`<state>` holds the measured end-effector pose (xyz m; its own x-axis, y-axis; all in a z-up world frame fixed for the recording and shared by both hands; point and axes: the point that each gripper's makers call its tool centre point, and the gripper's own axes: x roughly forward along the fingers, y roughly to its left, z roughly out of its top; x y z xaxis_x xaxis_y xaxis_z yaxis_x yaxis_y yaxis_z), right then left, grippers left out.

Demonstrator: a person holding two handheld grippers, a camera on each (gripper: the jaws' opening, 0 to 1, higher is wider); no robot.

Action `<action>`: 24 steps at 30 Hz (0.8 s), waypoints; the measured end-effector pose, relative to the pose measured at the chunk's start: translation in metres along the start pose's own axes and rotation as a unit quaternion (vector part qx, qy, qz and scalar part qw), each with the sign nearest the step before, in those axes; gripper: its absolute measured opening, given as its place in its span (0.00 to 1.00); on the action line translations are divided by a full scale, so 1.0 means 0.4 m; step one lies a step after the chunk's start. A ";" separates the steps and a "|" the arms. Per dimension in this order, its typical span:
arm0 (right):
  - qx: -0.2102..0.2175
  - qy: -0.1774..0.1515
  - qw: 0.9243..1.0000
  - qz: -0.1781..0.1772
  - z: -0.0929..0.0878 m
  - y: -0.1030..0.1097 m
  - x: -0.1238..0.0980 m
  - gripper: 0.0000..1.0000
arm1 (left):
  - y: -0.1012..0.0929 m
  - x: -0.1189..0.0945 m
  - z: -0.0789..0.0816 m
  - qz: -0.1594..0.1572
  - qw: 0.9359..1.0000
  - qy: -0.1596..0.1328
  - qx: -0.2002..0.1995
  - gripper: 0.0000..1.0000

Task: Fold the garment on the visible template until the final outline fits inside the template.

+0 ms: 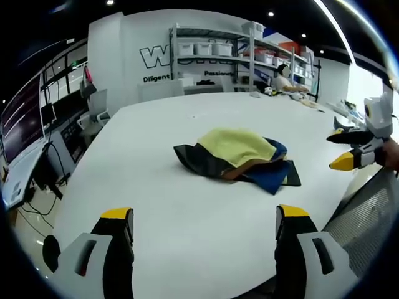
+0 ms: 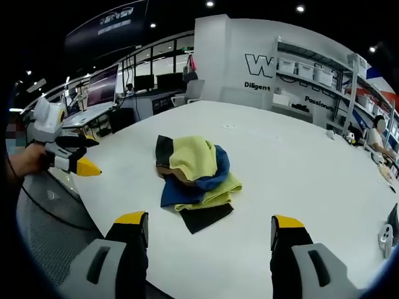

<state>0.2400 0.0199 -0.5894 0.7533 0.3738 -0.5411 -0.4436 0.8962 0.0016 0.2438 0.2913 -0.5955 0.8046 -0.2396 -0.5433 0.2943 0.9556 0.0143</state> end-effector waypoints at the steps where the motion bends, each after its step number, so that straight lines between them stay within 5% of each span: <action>1: 0.006 -0.001 1.000 0.001 0.000 -0.002 0.000 0.78 | -0.002 0.001 -0.005 -0.001 1.000 0.006 0.002 0.90; 5: 0.039 -0.013 0.999 0.004 0.007 -0.013 -0.003 0.78 | -0.006 0.003 -0.006 -0.004 1.000 0.007 0.001 0.91; 16: 0.031 -0.020 0.999 0.005 0.018 -0.011 0.000 0.80 | -0.005 0.000 0.000 -0.011 1.000 0.000 -0.019 0.90; 24: -0.044 -0.052 0.997 0.040 0.062 0.010 0.001 0.85 | -0.005 -0.009 0.035 -0.026 0.999 -0.021 -0.043 0.90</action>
<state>0.2504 0.0296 -0.5687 0.7581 0.4704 -0.4516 -0.5418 0.8398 -0.0346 0.2473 0.2878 -0.5818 0.8107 -0.2940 -0.5063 0.2915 0.9527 -0.0866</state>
